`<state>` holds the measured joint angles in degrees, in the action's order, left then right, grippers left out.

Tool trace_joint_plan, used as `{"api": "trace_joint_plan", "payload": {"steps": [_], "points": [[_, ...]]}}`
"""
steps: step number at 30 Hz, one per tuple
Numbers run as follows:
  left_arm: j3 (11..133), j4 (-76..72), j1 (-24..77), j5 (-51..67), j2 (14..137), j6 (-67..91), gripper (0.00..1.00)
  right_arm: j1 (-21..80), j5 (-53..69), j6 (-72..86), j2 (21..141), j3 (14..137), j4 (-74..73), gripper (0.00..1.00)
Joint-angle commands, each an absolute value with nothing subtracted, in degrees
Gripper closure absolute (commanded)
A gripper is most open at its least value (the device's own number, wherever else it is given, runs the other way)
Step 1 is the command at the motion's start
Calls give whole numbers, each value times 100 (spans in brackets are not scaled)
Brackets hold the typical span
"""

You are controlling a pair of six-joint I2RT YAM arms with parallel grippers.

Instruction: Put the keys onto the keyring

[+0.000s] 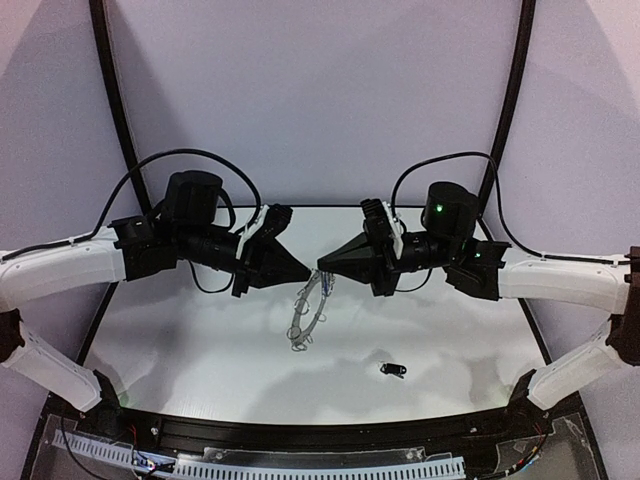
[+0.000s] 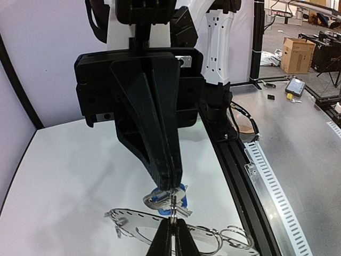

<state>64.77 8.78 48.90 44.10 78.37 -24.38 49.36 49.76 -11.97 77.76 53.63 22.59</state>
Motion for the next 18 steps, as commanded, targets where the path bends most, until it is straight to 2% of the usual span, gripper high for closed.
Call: {"api": "trace_joint_plan", "payload": {"steps": [1, 18], "points": [[6505, 493, 4886, 4462, 7761, -2329, 99, 5001, 5071, -1291, 7649, 5404, 2275, 100], [6412, 403, 4881, 4473, 7727, -2337, 99, 5001, 4816, -1314, 7401, 5208, 2443, 100]]}}
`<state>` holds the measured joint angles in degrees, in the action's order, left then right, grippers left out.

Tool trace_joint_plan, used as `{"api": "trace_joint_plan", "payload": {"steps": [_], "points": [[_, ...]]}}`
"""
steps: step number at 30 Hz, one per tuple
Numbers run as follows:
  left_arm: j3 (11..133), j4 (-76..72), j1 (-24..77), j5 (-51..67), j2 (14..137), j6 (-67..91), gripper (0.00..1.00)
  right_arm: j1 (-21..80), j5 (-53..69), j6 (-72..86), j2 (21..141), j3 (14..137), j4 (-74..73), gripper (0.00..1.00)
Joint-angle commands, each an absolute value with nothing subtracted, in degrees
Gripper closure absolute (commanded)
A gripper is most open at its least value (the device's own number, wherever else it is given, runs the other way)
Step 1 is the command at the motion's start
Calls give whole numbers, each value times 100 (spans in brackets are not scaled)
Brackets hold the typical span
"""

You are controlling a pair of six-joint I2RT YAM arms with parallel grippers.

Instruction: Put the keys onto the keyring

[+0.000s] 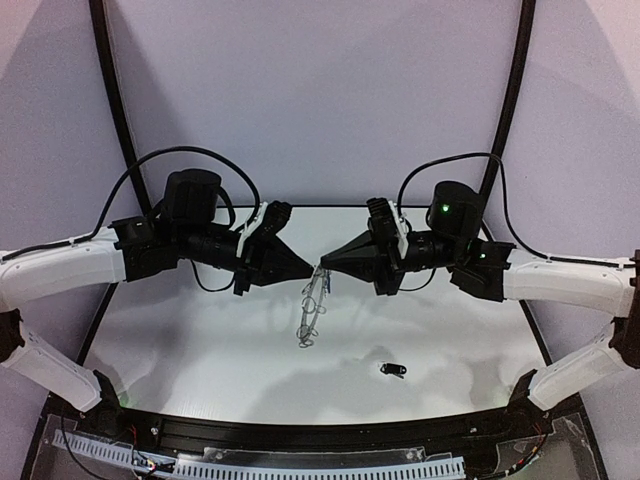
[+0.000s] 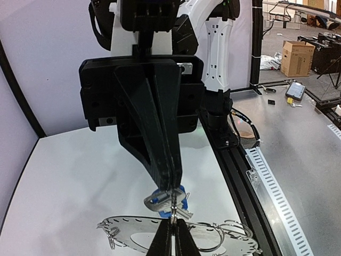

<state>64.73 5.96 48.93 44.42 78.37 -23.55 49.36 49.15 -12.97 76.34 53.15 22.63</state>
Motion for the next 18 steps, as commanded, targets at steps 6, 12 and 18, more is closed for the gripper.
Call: {"api": "trace_joint_plan", "payload": {"steps": [6, 12, 18], "points": [[6389, 430, 4887, 4452, 7708, -2373, 99, 5001, 4974, -1267, 7364, 5205, 2456, 100], [6395, 352, 4885, 4505, 7733, -2341, 99, 5001, 4982, -1238, 7480, 5272, 2462, 100], [6394, 324, 4882, 4537, 7736, -2347, 99, 5001, 4922, -1210, 7638, 5396, 2450, 100]]}}
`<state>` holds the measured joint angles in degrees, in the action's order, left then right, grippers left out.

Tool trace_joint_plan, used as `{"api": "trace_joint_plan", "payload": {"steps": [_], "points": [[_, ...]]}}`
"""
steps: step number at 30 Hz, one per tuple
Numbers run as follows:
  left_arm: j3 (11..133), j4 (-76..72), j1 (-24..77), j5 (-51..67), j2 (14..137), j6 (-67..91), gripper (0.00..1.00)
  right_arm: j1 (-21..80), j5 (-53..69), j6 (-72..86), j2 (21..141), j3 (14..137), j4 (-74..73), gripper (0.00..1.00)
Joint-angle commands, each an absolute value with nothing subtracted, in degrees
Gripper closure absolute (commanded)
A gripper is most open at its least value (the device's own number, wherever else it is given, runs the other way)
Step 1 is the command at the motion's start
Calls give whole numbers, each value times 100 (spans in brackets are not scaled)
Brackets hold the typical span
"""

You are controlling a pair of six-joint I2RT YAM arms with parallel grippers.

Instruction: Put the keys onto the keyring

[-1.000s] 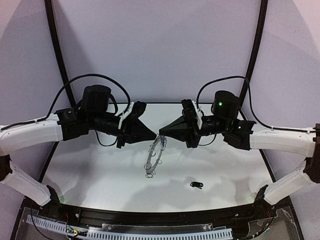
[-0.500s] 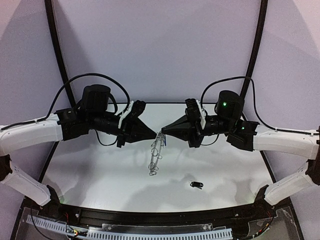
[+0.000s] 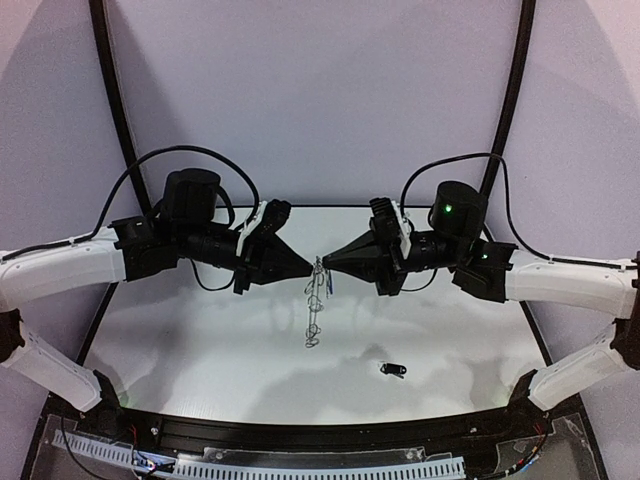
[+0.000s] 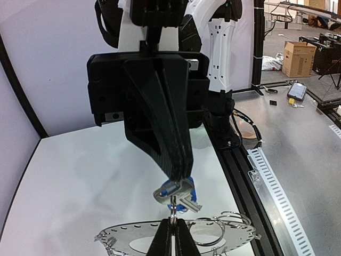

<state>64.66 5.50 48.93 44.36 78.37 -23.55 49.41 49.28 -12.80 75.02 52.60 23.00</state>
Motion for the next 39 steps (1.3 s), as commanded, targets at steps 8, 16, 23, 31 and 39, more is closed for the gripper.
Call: {"api": "trace_joint_plan", "payload": {"steps": [8, 16, 23, 31, 39], "points": [[6394, 340, 4884, 4535, 7735, -2376, 99, 5001, 4831, -1190, 7695, 5412, 2544, 100], [6390, 419, 4883, 4528, 7726, -2441, 99, 5001, 4743, -1153, 7570, 5292, 2636, 100], [6371, 449, 4885, 4606, 7695, -2472, 99, 5001, 4681, -1143, 7524, 5282, 2598, 100], [6371, 451, 4882, 4637, 7716, -2470, 99, 5001, 4592, -1096, 7465, 5197, 2746, 100], [6374, 448, 4887, 4720, 7726, -2483, 99, 5001, 4517, -1072, 7437, 5187, 2738, 100]]}}
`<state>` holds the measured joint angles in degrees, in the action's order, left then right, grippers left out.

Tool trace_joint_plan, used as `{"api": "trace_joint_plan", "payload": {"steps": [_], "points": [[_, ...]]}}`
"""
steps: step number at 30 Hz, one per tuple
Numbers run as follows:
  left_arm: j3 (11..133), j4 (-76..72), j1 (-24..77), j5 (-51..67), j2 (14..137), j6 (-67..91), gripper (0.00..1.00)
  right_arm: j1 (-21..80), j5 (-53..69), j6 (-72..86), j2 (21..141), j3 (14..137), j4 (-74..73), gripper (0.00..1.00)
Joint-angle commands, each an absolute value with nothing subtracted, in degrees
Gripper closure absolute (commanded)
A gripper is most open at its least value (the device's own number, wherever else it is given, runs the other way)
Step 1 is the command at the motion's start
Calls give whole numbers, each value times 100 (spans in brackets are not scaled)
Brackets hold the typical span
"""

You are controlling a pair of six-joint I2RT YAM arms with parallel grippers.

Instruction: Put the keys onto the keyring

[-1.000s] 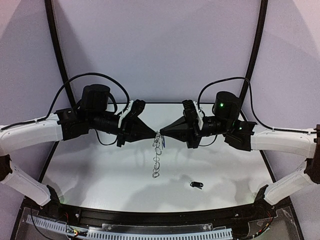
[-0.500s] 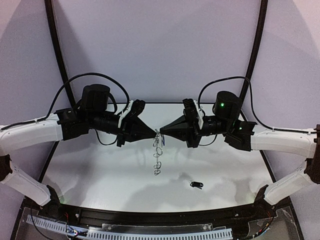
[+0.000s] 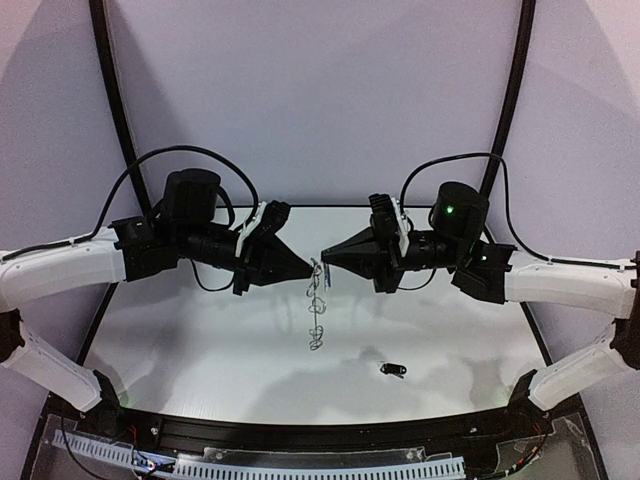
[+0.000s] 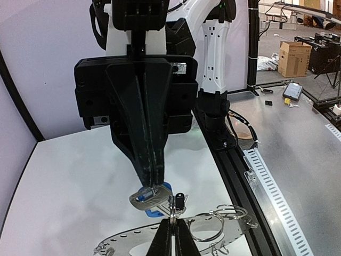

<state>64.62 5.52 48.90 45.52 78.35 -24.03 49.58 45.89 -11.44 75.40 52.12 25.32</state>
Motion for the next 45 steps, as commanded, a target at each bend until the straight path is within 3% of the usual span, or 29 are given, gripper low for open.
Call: {"api": "trace_joint_plan", "payload": {"steps": [1, 11, 45], "points": [[6372, 438, 4887, 4720, 7726, -2481, 99, 5001, 4587, -1072, 7459, 5208, 2711, 100], [6365, 387, 4886, 4627, 7717, -2463, 99, 5002, 5041, -1085, 7436, 5247, 2528, 100], [6384, 266, 4885, 4655, 7766, -2495, 99, 5001, 4831, -1107, 7638, 5443, 2420, 100]]}}
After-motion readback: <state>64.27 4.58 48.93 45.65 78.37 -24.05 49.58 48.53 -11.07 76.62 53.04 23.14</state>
